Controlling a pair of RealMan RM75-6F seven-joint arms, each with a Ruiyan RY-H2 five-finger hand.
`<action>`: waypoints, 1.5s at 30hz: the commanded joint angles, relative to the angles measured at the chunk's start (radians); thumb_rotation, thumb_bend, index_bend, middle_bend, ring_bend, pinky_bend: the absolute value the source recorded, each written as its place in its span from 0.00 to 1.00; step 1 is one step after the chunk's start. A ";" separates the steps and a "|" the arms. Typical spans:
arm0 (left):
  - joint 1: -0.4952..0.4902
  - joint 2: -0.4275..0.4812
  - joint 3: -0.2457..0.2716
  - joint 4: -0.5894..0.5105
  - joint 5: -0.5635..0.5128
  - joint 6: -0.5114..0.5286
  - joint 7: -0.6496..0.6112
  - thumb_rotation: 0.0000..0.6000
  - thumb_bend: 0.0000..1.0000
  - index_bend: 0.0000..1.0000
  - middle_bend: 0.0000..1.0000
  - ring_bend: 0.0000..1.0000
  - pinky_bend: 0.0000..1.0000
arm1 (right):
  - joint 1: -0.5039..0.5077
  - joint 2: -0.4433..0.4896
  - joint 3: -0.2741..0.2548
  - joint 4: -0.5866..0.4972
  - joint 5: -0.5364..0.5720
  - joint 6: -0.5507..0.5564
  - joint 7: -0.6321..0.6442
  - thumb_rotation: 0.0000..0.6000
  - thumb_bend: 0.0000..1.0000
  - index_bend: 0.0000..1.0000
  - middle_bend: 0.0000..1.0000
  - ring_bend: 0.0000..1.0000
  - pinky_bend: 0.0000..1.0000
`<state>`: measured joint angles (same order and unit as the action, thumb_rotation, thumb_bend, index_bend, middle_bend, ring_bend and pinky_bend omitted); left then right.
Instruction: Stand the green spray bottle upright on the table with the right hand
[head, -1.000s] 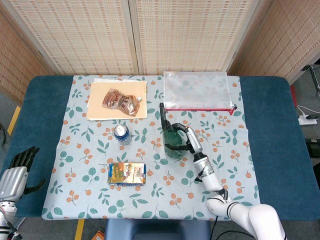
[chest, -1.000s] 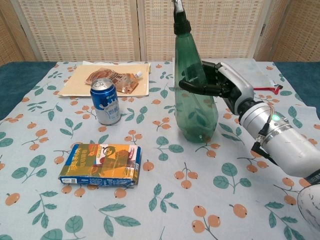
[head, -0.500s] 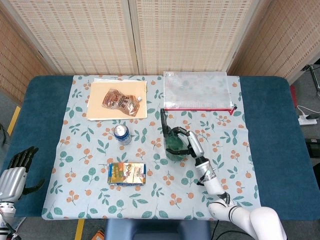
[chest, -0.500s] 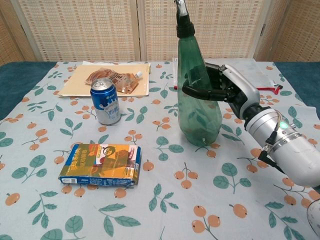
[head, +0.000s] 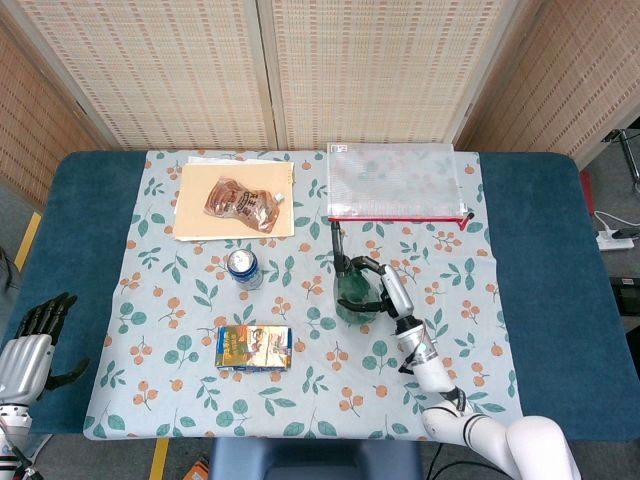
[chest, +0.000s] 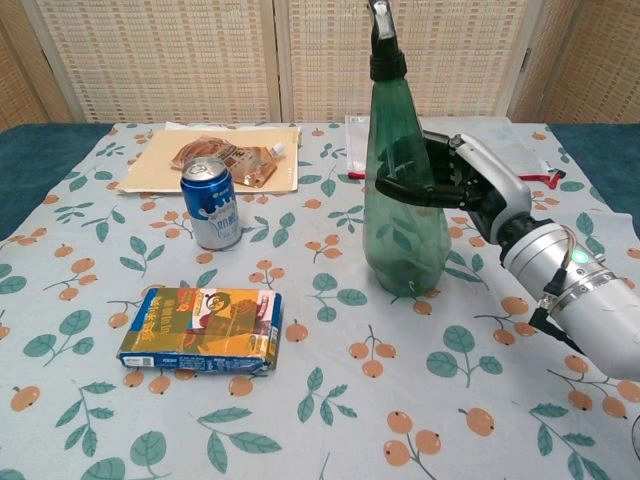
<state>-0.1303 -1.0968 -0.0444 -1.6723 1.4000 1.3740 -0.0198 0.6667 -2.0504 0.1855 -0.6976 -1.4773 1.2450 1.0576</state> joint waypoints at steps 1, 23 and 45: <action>0.000 0.000 0.000 0.000 0.000 0.000 0.000 1.00 0.23 0.00 0.00 0.00 0.00 | -0.004 0.004 -0.007 -0.002 -0.001 -0.009 -0.007 1.00 0.00 0.59 0.58 0.35 0.35; 0.003 -0.003 0.003 0.000 0.015 0.009 0.008 1.00 0.23 0.00 0.00 0.00 0.00 | -0.047 0.087 -0.053 -0.113 -0.043 0.025 -0.117 1.00 0.00 0.00 0.25 0.03 0.05; 0.005 -0.004 0.007 0.010 0.036 0.017 -0.013 1.00 0.23 0.00 0.00 0.00 0.00 | -0.095 0.246 -0.061 -0.347 -0.036 0.033 -0.331 1.00 0.00 0.00 0.13 0.00 0.00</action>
<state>-0.1256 -1.1006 -0.0369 -1.6631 1.4358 1.3908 -0.0318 0.5786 -1.8298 0.1294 -1.0147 -1.5206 1.2934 0.7591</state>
